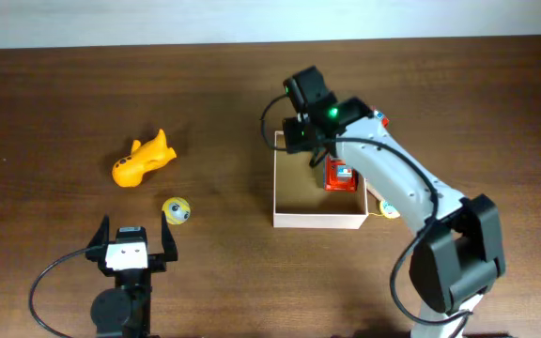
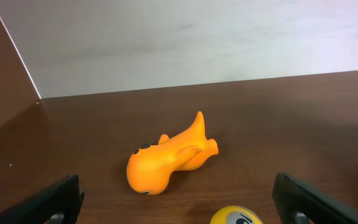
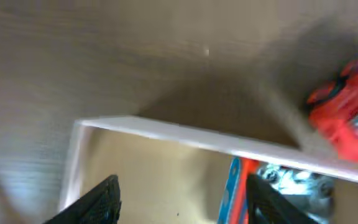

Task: Pack container
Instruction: 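Raise the right gripper out of the box and move right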

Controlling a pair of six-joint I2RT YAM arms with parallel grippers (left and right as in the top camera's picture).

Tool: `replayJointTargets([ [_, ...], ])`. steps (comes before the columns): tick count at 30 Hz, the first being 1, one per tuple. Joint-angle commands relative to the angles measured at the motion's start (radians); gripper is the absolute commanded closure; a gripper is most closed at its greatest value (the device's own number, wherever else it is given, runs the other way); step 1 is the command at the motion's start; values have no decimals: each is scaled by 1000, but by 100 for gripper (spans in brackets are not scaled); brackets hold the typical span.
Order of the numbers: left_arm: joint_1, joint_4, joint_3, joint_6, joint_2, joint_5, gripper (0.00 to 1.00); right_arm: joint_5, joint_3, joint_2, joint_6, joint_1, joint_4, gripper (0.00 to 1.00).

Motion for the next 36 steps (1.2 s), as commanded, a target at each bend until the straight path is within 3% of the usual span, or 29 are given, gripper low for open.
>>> replayJointTargets([
  [1,6,-2,-3,10,-8,8,1,26,128,-1,-84,-10,-80,37],
  [12,6,-2,-3,10,-8,8,1,69,608,-7,-144,-135,-395,15],
  [23,6,-2,-2,10,-8,8,1,69,1023,-21,-143,-301,-594,14],
  [29,6,-2,-3,10,-8,8,1,92,1078,-21,-21,-324,-609,14],
  [36,6,-2,-2,10,-8,8,1,91,1076,-15,4,-264,-609,15],
])
